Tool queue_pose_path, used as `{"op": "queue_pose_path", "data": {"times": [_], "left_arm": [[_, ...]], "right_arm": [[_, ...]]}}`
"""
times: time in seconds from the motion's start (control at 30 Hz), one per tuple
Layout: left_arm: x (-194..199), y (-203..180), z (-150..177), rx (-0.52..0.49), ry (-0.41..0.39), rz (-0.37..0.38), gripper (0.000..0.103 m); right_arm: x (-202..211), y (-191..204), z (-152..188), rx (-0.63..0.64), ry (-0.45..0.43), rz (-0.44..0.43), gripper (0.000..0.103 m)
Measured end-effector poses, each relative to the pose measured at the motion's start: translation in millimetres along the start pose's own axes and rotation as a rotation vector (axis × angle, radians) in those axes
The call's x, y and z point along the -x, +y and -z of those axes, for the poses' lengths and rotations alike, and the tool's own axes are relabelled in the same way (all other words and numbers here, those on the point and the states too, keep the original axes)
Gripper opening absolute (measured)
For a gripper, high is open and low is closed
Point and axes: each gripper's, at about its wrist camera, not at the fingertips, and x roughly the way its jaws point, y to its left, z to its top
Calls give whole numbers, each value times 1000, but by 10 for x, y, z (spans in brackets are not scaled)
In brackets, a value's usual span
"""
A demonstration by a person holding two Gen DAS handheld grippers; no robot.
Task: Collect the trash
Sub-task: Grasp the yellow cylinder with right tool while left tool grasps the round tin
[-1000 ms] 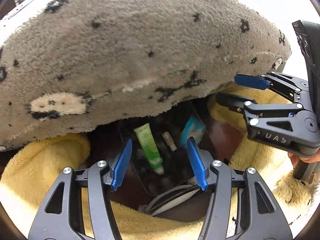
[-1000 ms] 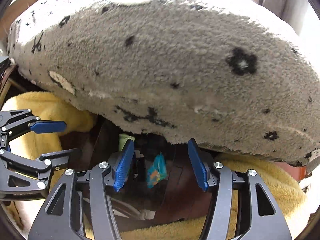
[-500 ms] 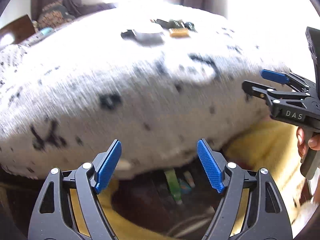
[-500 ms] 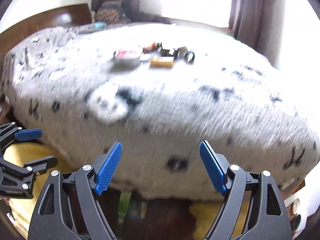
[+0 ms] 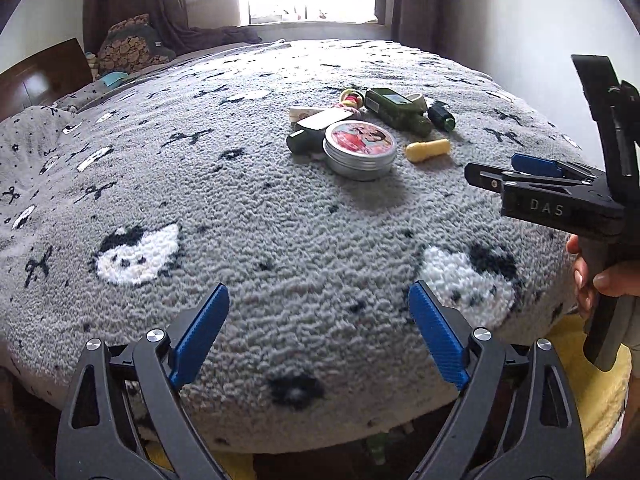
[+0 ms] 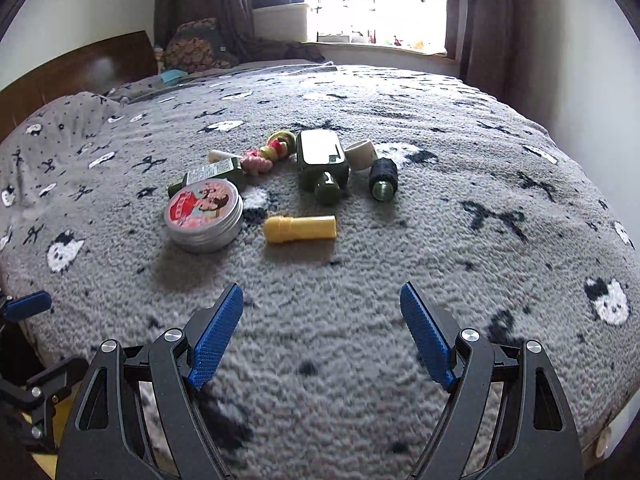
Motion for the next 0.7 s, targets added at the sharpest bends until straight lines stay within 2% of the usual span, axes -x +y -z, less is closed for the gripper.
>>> {"op": "queue_pose_path", "data": {"times": [0.17,0.37,0.4,0.47,0.7], "left_arm": [[-171,26,-164,22,-1,-7,88],[-296,8,-267,11,1,-6,88],[-321,-2,-285,11,3,-4,88],[-375,-23,-327,14,3,-3,88],[-632,-179,-568,14,0,19,88]], "right_arm": [[-407,114,-229,19,57,15,81],[-742,205,-310,40,117,28,78],[-757,209,-319,44,117,27,75],[-758,206,-327,48,113,20,57],[-621,30,-330,16,84,6,57]]}}
